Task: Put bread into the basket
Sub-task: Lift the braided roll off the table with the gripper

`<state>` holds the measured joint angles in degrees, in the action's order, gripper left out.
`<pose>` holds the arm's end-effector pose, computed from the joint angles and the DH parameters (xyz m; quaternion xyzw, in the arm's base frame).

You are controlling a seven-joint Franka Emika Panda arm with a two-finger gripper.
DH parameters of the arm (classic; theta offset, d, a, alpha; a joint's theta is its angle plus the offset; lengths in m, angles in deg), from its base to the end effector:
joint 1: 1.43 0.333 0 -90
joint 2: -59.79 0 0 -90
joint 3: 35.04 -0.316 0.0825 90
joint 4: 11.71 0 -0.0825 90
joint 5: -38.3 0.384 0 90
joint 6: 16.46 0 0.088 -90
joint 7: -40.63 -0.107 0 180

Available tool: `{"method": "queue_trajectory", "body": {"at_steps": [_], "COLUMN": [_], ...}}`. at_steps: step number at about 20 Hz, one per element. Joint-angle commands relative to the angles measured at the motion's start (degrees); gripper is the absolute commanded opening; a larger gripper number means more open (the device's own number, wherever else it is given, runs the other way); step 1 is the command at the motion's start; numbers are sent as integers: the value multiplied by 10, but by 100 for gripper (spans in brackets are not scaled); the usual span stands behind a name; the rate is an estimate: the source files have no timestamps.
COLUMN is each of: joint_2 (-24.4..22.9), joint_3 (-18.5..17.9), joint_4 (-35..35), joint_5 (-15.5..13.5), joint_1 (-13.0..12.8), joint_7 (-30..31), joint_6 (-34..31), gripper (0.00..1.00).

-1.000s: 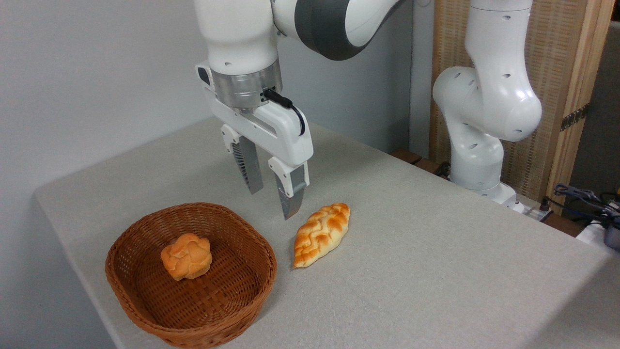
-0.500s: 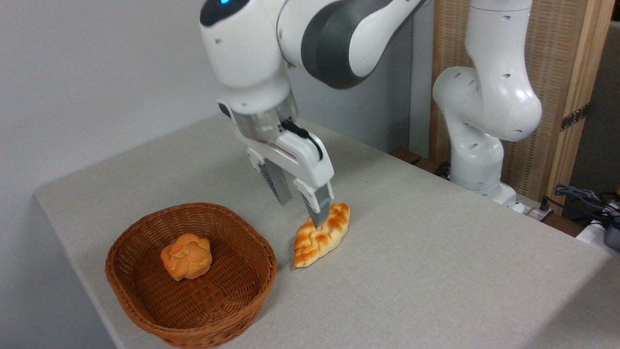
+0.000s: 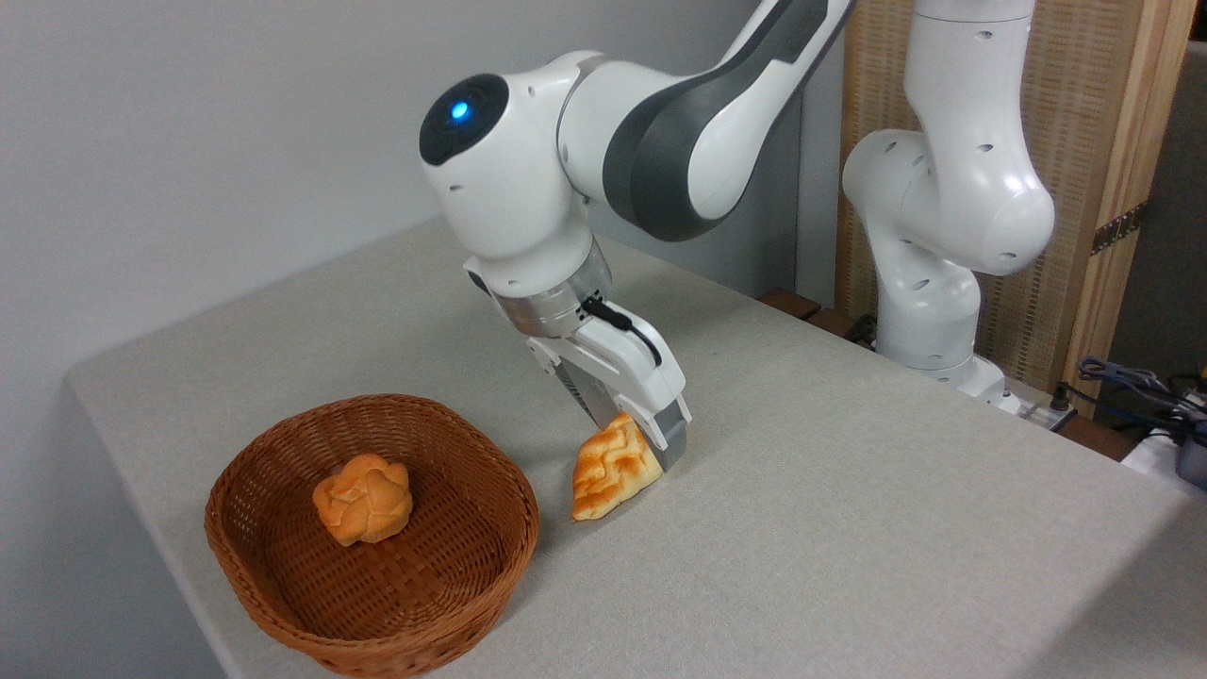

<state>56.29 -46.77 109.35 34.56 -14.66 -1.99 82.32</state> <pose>0.4904 -0.0180 0.4189 0.9170 -0.3619 -0.1403 0.0922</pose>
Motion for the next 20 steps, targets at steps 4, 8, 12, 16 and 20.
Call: {"method": "queue_trajectory", "body": {"at_steps": [4,8,12,16,20], "joint_2": [25,30,30,29,29], "joint_3": [3,3,3,3,3], "joint_4": [4,3,2,1,0], "joint_5": [9,10,11,11,11], "joint_1": [-21,-41,-45,-45,-45], "joint_7": [0,-1,-6,-8,-8], "joint_6": [19,19,19,21,21], "gripper": [100,97,33,6,3]}}
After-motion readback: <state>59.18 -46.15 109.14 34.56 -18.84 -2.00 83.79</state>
